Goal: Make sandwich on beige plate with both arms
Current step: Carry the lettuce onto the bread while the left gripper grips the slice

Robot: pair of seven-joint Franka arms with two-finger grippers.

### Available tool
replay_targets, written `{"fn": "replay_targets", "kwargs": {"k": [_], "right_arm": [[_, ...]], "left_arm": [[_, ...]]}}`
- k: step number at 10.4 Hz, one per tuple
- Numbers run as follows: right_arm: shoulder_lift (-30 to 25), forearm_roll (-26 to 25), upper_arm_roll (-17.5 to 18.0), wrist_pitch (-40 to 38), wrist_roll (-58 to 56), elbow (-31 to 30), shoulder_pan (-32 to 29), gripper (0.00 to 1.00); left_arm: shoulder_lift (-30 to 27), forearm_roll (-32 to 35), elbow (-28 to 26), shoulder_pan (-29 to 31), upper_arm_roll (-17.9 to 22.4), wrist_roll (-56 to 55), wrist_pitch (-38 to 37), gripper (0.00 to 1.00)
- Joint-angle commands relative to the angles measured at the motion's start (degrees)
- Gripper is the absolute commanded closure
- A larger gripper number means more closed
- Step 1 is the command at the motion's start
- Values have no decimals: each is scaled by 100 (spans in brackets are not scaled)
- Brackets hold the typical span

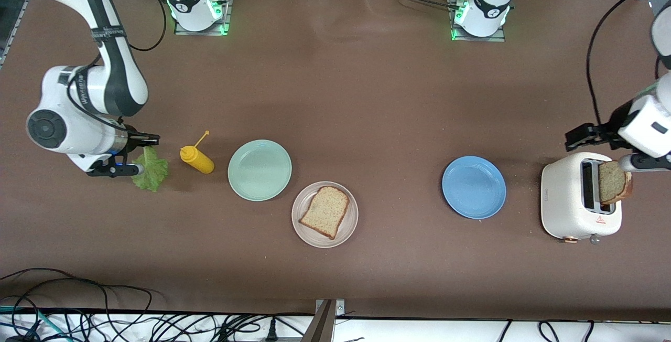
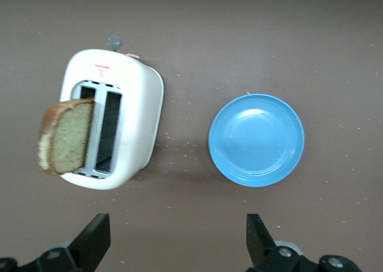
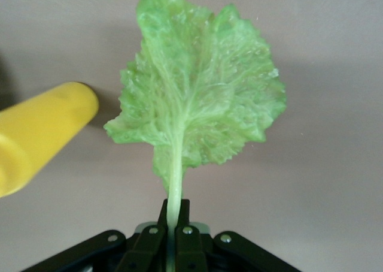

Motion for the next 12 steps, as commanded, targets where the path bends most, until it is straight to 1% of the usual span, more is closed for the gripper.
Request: {"fn": "replay_targets", "kwargs": {"k": [1, 2, 3, 4, 5, 6, 8, 9, 11, 12], "right_arm": [[57, -13, 120, -1141, -19, 1003, 101, 100], [57, -39, 181, -1582, -9, 1416, 171, 100], [57, -57, 199, -1865, -9, 1812, 328, 100], [66, -31, 199, -1954, 78, 1972, 530, 100], [66, 4, 199, -1955, 427, 1983, 715, 100], [66, 13, 199, -1938, 978, 1991, 986, 100], [144, 5, 199, -1859, 2103, 2114, 1610, 100], [223, 13, 199, -1693, 2613, 2149, 1883, 100], [416, 31, 199, -1254, 3353, 2150, 2253, 100], [574, 83, 199, -878, 3653, 2158, 2438, 100]], "left_arm": [[-63, 140, 62, 488, -55, 827, -2, 0], [-2, 140, 62, 778, -55, 1344, -2, 0], [112, 114, 62, 1042, -55, 1871, 7, 0], [252, 97, 71, 1297, -55, 2277, 25, 0], [419, 96, 79, 1412, -55, 2490, 60, 0], [673, 105, 271, 1466, -55, 2596, 86, 0], [1166, 96, 501, 1571, -55, 2694, 104, 0], [1359, 70, 606, 1572, -55, 2685, 200, 0], [1624, 9, 607, 1554, -81, 2676, 646, 0], [1747, -157, 607, 1537, -81, 2624, 805, 0]]}}
